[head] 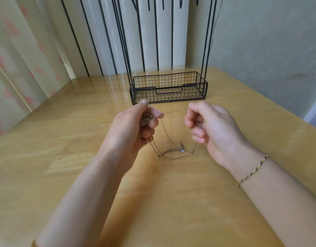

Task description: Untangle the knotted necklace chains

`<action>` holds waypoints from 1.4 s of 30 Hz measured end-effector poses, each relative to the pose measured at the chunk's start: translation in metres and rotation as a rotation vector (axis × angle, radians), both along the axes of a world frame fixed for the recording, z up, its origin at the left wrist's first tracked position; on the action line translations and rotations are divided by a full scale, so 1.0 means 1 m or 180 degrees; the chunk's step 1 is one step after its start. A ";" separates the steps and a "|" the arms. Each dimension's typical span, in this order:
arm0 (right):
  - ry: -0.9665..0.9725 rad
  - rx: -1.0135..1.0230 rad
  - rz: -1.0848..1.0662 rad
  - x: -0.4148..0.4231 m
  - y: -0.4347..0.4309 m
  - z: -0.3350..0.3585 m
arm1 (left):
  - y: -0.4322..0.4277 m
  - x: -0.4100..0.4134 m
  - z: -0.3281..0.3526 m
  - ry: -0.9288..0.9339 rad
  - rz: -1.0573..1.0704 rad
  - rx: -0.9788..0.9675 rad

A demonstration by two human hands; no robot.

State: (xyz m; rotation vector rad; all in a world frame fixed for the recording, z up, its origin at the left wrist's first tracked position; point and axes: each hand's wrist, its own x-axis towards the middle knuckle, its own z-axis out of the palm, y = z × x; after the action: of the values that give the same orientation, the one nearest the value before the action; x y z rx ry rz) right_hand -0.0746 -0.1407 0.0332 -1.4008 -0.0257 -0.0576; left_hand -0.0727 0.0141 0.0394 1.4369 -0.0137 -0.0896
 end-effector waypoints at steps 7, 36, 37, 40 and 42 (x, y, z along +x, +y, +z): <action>0.0200 -0.0719 0.0378 -0.004 0.005 -0.004 | 0.002 0.000 0.000 0.0051 -0.0117 -0.0290; -0.0813 -0.1422 -0.1035 0.011 -0.004 -0.012 | 0.001 -0.004 0.003 0.0021 -0.0119 -0.0019; -0.0842 -0.1423 -0.1071 0.012 -0.005 -0.012 | 0.001 -0.003 0.003 0.0024 -0.0106 -0.0029; -0.0901 -0.1517 -0.1177 0.014 -0.008 -0.014 | 0.002 -0.002 0.002 0.0053 -0.0061 -0.0127; -0.0900 -0.1582 -0.1240 0.014 -0.010 -0.014 | 0.003 0.000 0.002 0.0074 0.0011 -0.0253</action>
State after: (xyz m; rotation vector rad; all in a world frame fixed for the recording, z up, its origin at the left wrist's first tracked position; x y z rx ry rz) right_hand -0.0601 -0.1504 0.0194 -1.8680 -0.0009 -0.6076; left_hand -0.0730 0.0173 0.0416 1.3562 0.0043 -0.1021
